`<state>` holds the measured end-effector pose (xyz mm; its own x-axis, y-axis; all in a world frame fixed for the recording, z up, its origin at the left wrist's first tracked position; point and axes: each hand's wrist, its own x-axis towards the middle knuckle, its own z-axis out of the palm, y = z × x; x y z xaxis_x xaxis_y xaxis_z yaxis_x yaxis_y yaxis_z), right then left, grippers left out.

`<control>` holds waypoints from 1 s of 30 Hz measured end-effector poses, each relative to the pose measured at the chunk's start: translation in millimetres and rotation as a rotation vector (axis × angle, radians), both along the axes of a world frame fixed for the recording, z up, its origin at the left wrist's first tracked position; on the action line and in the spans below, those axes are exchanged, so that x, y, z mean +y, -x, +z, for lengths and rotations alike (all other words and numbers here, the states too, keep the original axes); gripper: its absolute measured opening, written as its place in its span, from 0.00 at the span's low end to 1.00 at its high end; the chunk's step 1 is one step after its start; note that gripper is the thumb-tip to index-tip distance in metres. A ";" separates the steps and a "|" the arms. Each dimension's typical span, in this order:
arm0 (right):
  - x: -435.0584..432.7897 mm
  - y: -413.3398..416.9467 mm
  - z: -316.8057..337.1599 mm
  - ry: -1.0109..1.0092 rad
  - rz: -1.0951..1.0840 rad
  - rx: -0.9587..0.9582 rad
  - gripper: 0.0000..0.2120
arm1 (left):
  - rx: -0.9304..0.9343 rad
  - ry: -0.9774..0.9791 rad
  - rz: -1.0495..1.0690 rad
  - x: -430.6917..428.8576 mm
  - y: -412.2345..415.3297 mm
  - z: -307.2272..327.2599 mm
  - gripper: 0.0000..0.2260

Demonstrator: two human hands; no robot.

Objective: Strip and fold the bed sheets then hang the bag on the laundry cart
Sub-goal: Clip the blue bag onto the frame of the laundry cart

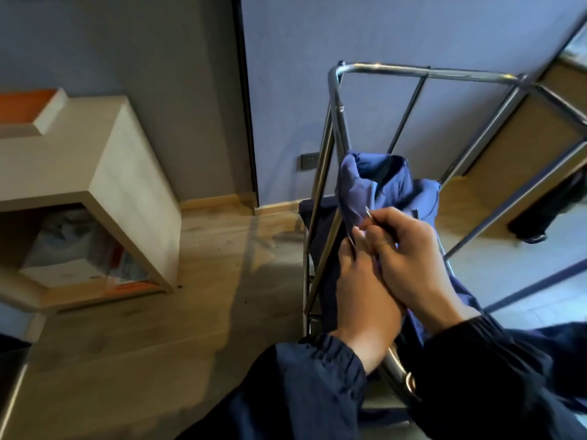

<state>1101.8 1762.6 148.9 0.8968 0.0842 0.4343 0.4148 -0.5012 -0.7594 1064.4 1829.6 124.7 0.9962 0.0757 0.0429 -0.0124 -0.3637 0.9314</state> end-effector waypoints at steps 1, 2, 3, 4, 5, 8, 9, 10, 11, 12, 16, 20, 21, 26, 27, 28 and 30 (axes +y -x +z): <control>-6.4 4.6 -3.4 -0.029 -0.001 0.023 0.07 | 0.022 -0.002 0.015 -1.7 -3.0 -4.3 0.27; -13.6 9.5 -4.2 -0.060 0.006 0.041 0.08 | 0.047 -0.010 0.015 -3.8 -5.7 -7.7 0.27; -22.3 13.9 -2.6 -0.088 0.018 0.048 0.09 | 0.055 -0.017 -0.003 -3.5 -7.8 -6.3 0.29; -32.7 18.1 0.7 -0.103 0.029 0.044 0.09 | 0.045 -0.042 -0.010 -3.4 -7.9 -5.5 0.31; -44.2 22.3 5.2 -0.101 0.040 0.039 0.10 | 0.043 -0.026 -0.016 -3.4 -8.4 -3.9 0.32; -69.8 36.1 13.4 0.013 0.104 0.087 0.11 | 0.024 0.015 -0.007 -1.5 -10.2 -6.8 0.30; -72.3 40.8 12.4 0.068 0.133 0.113 0.09 | 0.019 0.020 0.011 -1.9 -11.1 -6.8 0.30; -72.1 45.7 9.9 0.118 0.159 0.131 0.08 | 0.015 0.026 0.034 -2.4 -11.8 -6.5 0.29; -70.2 50.0 6.0 0.151 0.179 0.136 0.08 | 0.022 0.035 0.048 -2.4 -11.6 -5.0 0.29; -67.5 54.1 1.7 0.162 0.192 0.133 0.08 | 0.035 0.054 0.068 -2.3 -11.4 -5.5 0.28; -60.7 63.9 -7.3 0.124 0.158 0.125 0.09 | 0.054 0.124 0.114 -1.9 -10.3 -4.9 0.27; -53.2 73.7 0.3 0.090 0.133 0.095 0.09 | 0.040 0.120 0.128 -1.5 -12.7 -3.6 0.27; -49.4 76.7 4.4 0.090 0.144 0.074 0.09 | 0.044 0.113 0.129 -1.0 -13.5 -3.0 0.27; -38.7 89.9 21.0 0.040 0.213 -0.044 0.09 | 0.045 0.071 0.133 -0.5 -14.9 -3.3 0.27; -39.9 90.8 20.7 0.026 0.206 -0.050 0.08 | 0.047 0.066 0.133 -1.0 -15.1 -3.3 0.26; -41.7 91.6 18.9 0.023 0.203 -0.046 0.08 | 0.053 0.059 0.136 -1.7 -15.7 -3.7 0.26; -45.9 94.4 11.9 0.053 0.206 -0.021 0.09 | 0.066 0.042 0.153 -2.8 -16.9 -3.7 0.26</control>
